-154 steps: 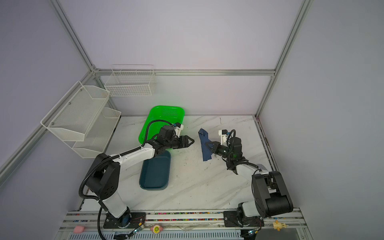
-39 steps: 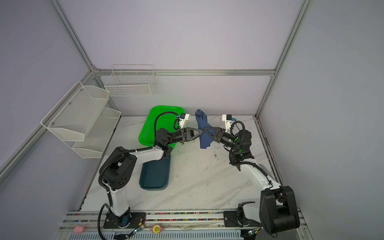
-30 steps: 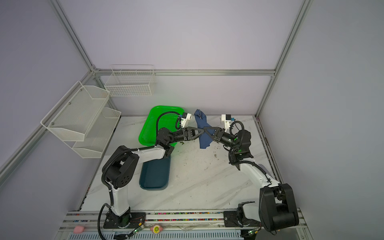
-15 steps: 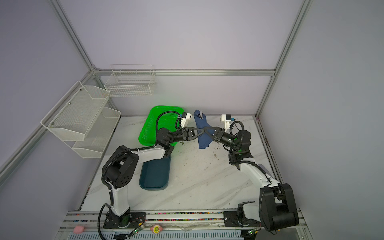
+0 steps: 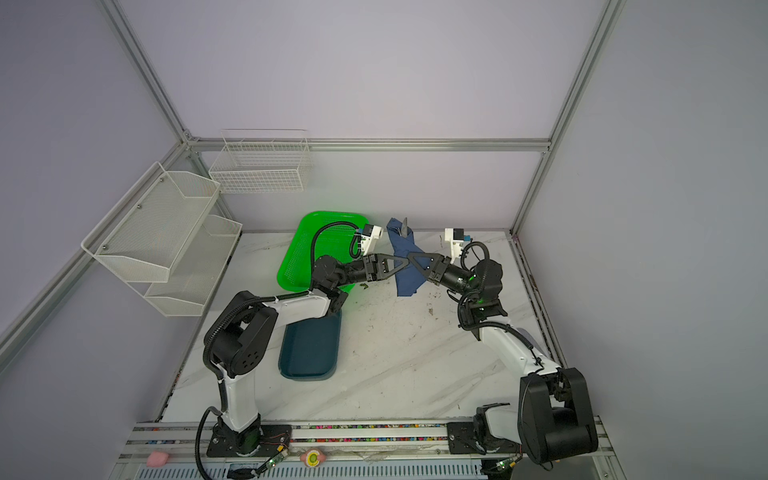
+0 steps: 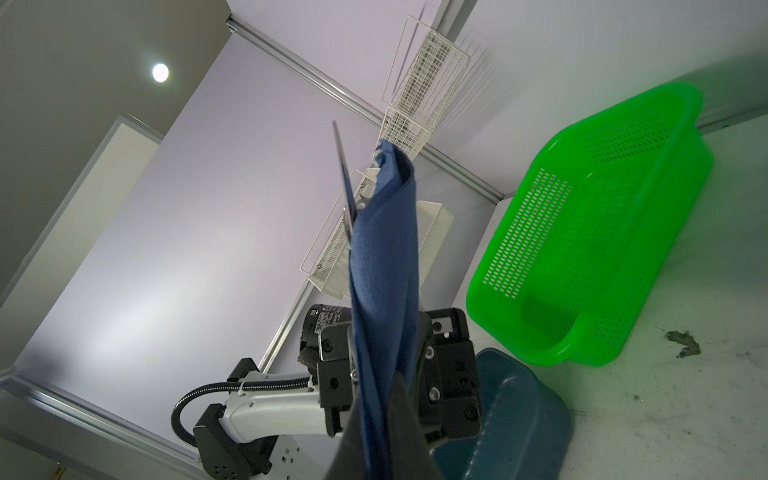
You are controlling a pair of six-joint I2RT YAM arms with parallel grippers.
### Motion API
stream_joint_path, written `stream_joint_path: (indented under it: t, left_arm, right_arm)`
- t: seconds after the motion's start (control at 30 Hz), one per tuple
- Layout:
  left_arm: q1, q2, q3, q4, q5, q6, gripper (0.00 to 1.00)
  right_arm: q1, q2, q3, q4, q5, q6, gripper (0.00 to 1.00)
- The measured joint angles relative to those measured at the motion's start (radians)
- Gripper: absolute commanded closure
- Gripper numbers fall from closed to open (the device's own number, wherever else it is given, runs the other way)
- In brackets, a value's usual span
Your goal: Place the utensils on the paper napkin and roll it up
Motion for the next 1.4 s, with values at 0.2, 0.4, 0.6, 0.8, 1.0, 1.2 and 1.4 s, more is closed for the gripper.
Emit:
stream_joint_path:
  t: [0.2, 0.4, 0.6, 0.8, 1.0, 1.2, 1.4]
  left_arm:
    - [0.000, 0.000, 0.000, -0.002, 0.002, 0.001, 0.93]
    - [0.000, 0.000, 0.000, -0.008, 0.004, 0.001, 0.94]
    - [0.000, -0.002, 0.000, -0.008, 0.003, 0.003, 0.94]
    - [0.004, -0.008, 0.000, -0.008, 0.002, 0.004, 0.94]
    - [0.006, -0.010, 0.000, -0.008, -0.003, 0.004, 0.95]
    - [0.012, -0.016, 0.000, -0.008, -0.015, 0.005, 0.95]
    - [0.027, -0.028, 0.000, -0.008, -0.029, 0.019, 0.95]
  right_arm:
    - [0.000, -0.010, 0.000, -0.023, 0.006, -0.014, 0.87]
    - [0.002, -0.037, 0.020, -0.118, 0.026, -0.069, 0.72]
    - [0.005, -0.122, 0.069, -0.326, 0.103, -0.190, 0.64]
    - [0.005, -0.159, 0.074, -0.442, 0.168, -0.242, 0.58]
    - [0.005, -0.229, 0.113, -0.648, 0.307, -0.319, 0.50]
    - [0.005, -0.317, 0.203, -0.798, 0.430, -0.354, 0.49]
    - [0.005, -0.423, 0.261, -0.896, 0.537, -0.385, 0.54]
